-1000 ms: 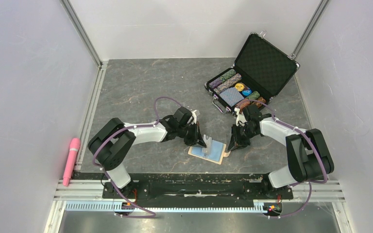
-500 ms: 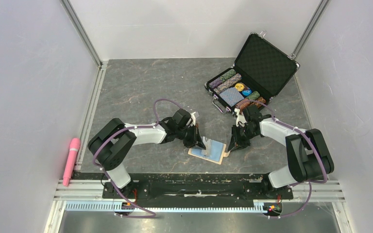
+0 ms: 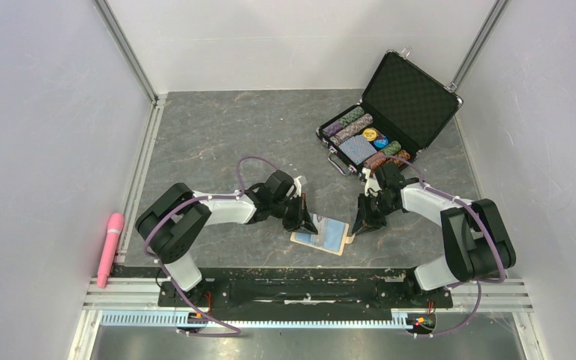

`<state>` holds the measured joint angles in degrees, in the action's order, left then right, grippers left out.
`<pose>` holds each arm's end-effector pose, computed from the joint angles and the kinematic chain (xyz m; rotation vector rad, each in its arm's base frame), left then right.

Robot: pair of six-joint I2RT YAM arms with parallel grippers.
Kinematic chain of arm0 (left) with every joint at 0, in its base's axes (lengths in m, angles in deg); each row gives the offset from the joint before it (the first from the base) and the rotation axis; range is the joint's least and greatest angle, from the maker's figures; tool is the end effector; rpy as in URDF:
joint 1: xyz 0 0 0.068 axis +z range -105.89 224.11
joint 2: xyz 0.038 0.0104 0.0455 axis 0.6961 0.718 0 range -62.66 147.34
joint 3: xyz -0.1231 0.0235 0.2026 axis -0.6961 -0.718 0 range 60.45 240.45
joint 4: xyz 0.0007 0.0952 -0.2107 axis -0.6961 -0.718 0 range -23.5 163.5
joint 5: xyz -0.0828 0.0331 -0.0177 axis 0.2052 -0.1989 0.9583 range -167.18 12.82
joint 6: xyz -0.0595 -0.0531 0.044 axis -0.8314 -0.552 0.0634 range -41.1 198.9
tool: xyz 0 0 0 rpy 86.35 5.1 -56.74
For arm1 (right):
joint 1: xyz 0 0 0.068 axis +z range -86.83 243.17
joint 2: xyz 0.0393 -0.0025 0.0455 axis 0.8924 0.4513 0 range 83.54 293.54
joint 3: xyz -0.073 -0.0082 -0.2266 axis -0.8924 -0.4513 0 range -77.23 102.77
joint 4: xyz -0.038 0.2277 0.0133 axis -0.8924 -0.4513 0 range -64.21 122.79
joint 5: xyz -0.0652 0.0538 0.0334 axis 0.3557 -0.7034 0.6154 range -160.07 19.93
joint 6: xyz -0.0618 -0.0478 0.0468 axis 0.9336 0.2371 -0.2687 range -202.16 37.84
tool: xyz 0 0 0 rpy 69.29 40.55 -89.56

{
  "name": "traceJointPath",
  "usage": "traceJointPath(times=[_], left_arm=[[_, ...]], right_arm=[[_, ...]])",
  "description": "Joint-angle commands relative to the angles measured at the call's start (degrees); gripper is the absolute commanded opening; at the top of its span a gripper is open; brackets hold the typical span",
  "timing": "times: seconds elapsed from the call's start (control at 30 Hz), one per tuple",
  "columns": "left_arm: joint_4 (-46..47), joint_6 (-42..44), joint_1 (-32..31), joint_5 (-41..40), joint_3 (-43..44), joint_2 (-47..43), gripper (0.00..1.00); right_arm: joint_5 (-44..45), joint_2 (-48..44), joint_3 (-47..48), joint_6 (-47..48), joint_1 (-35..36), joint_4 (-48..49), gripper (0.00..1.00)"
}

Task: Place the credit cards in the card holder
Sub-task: Insert the credit card into the card holder.

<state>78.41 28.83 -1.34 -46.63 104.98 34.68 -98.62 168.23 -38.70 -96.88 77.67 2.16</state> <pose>0.1965 -0.2586 0.0998 0.1775 2.7495 -1.2839 0.2057 0.0935 0.0871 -0.0808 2.9389 0.8093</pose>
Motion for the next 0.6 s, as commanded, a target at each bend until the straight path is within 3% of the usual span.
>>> traceJointPath(times=[0.0,0.4,0.57], left_arm=[[3.47,-1.53,-0.08,2.84,-0.59,-0.15,0.02],[4.34,-1.91,-0.20,6.19,-0.42,2.33,0.02],[0.19,-1.39,-0.28,4.46,0.73,2.88,0.02]], right_arm=[[-0.89,-0.17,-0.11,-0.29,0.07,1.10,0.11],[-3.34,1.70,-2.21,-1.12,0.35,4.17,0.11],[-3.52,2.07,-2.21,-1.33,0.63,4.56,0.11]])
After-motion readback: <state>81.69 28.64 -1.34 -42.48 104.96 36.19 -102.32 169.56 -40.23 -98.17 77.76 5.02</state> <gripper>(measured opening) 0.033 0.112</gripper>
